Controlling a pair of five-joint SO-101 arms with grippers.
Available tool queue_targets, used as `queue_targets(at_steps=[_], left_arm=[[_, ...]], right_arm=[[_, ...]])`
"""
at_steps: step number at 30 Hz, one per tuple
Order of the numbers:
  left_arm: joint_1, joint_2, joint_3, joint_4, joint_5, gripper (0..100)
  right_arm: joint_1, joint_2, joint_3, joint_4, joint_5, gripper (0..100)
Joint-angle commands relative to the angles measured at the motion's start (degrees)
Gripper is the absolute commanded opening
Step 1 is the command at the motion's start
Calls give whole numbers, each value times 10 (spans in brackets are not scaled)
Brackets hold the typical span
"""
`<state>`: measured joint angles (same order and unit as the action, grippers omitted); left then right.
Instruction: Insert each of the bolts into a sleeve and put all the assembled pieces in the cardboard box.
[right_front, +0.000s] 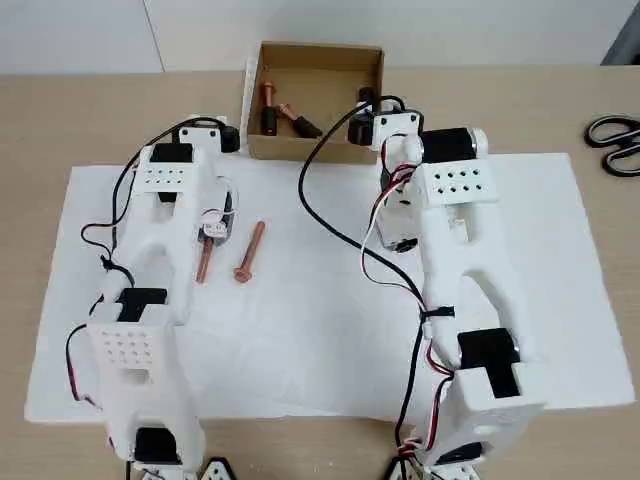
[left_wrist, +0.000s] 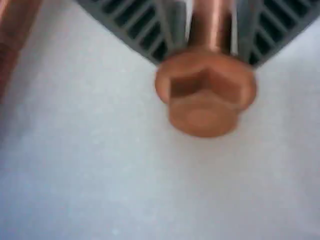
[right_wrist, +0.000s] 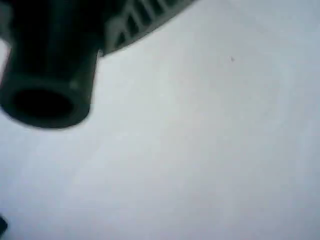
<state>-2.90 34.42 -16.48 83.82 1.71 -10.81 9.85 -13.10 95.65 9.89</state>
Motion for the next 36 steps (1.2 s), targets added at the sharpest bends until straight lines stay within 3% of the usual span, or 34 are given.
queue_targets(at_steps=[1, 6, 12, 16, 23, 31, 36], left_arm=[[2, -6, -3, -13, -1, 4], [1, -12, -22, 6, -1, 6], [2, -12, -202, 170, 14, 6], [-14, -45, -220, 167, 63, 6], [-21, -254, -219, 167, 115, 6], [57, -533, -77, 157, 114, 6], [62, -644, 46, 115, 119, 6]], right_arm=[[2, -39, -3, 0, 2, 7], [1, -40, -5, 0, 3, 7], [1, -99, -5, 1, 6, 4], [0, -210, -5, 12, 7, 4], [0, -426, 2, 12, 7, 4], [0, -632, 141, 6, 6, 4], [4, -742, 275, -48, 5, 4]])
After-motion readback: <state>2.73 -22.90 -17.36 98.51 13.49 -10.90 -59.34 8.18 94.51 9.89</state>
